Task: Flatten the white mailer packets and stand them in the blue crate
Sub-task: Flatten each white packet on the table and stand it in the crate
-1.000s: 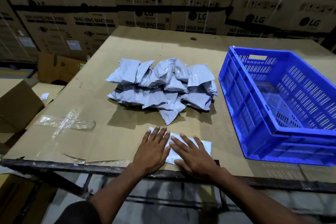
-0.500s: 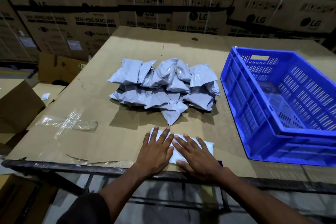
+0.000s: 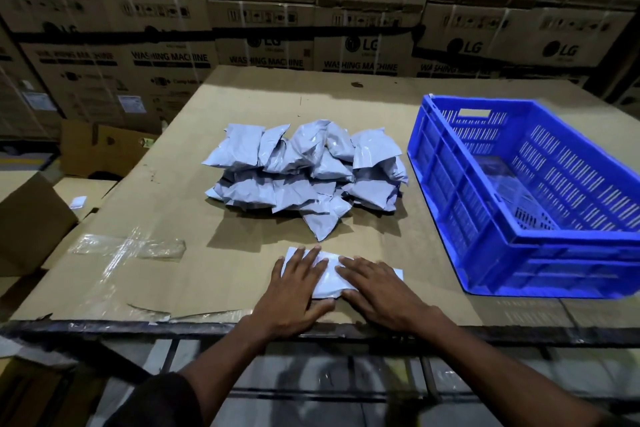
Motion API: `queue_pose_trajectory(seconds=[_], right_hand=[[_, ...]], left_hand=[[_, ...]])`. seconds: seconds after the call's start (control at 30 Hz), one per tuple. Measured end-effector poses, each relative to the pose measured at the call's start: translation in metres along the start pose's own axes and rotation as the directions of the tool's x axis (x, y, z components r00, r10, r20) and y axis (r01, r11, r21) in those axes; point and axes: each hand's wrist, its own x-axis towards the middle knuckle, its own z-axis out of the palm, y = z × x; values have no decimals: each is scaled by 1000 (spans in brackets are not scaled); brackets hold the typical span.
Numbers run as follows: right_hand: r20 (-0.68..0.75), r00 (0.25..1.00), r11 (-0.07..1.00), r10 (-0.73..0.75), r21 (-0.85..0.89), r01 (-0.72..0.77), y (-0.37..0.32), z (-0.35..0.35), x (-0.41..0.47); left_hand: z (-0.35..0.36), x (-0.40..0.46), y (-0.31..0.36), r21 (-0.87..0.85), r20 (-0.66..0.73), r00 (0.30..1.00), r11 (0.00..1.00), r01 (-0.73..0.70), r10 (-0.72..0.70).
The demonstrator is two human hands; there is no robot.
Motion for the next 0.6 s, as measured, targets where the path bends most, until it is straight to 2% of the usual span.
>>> queue_pose_trajectory(seconds=[0.1, 0.2, 0.3, 0.4, 0.5, 0.6], right_hand=[[-66, 997, 993, 29, 116, -22, -2, -4, 0], [-153, 988, 990, -30, 129, 50, -11, -6, -6], [-176, 949, 963, -263, -110, 246, -18, -10, -16], [-90, 896, 858, -434, -344, 381, -14, -14, -20], [-74, 892, 825, -445, -421, 377, -7, -18, -21], [-109, 911, 863, -398, -382, 332, 1, -26, -14]], left_hand=[[-1, -6, -7, 109, -35, 998, 993, -46, 51], [-10, -2, 1, 75, -167, 986, 997, -8, 21], [-24, 7, 6, 78, -223, 974, 995, 66, -47], [-35, 16, 1, 95, -208, 973, 988, 119, -98], [-48, 29, -5, 100, -139, 987, 991, 92, -77], [-55, 41, -7, 107, -89, 995, 992, 64, -54]])
